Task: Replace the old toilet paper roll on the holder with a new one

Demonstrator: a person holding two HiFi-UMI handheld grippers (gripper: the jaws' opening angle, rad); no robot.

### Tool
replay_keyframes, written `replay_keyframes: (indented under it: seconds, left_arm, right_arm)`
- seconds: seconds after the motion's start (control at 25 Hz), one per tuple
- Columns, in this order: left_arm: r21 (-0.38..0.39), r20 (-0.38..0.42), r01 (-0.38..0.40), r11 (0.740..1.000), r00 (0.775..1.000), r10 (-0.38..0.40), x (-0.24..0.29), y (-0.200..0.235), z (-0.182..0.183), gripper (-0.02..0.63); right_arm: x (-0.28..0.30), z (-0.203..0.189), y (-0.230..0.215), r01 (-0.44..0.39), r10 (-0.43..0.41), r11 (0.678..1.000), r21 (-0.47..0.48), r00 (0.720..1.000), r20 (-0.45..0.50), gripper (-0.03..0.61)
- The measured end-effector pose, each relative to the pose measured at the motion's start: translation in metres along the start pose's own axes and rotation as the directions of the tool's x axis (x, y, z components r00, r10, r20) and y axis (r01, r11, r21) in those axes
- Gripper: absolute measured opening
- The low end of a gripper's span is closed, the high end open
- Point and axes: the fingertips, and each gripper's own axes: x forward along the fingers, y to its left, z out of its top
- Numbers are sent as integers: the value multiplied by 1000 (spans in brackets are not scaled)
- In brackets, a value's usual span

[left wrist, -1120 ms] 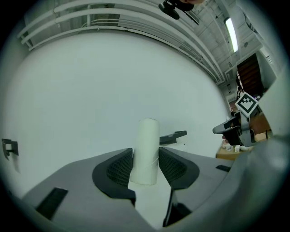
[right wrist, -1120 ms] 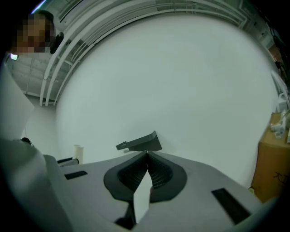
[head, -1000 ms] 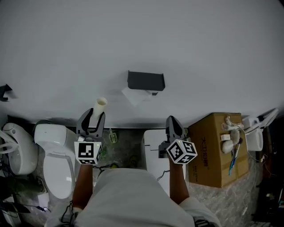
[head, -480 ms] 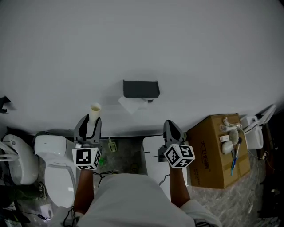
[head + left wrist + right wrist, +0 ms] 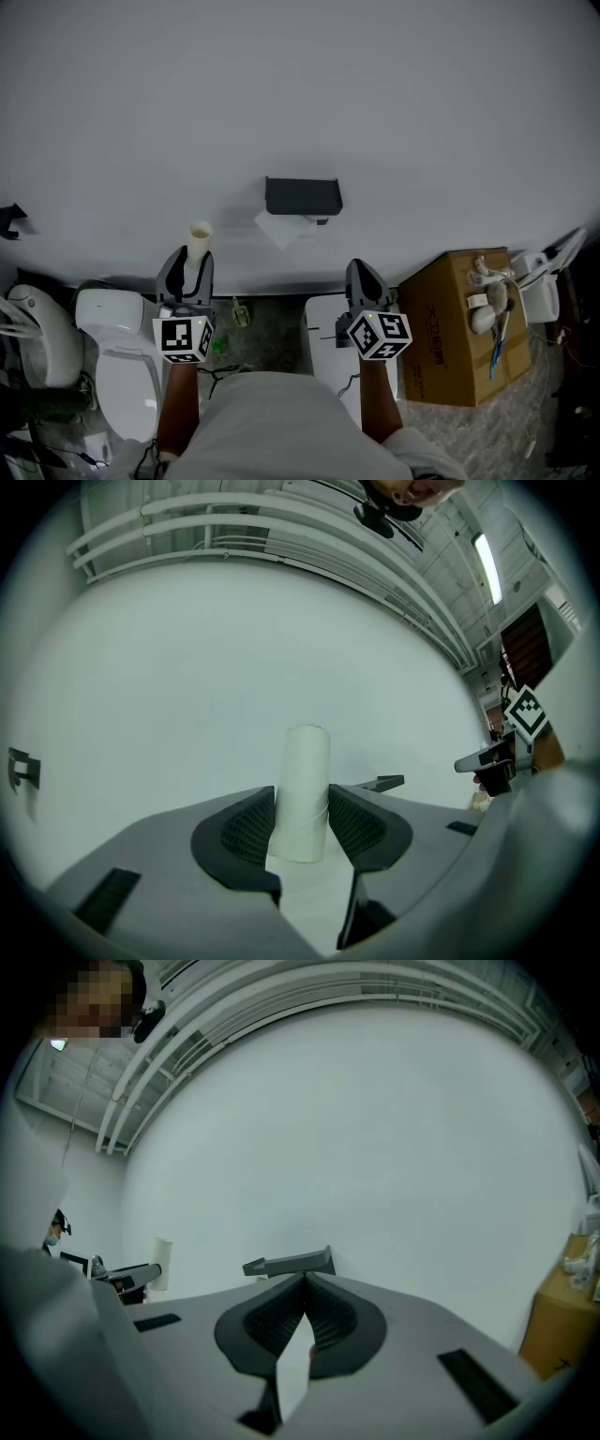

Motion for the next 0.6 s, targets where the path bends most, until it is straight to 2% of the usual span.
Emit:
replay_keyframes:
  seconds: [0.6]
  left_arm:
    - [-3,9,-17,1000,1000,17,5,8,0,201]
  right_arm:
    - [8,-2,1,-3,3,1000,-7,1000,-11,0]
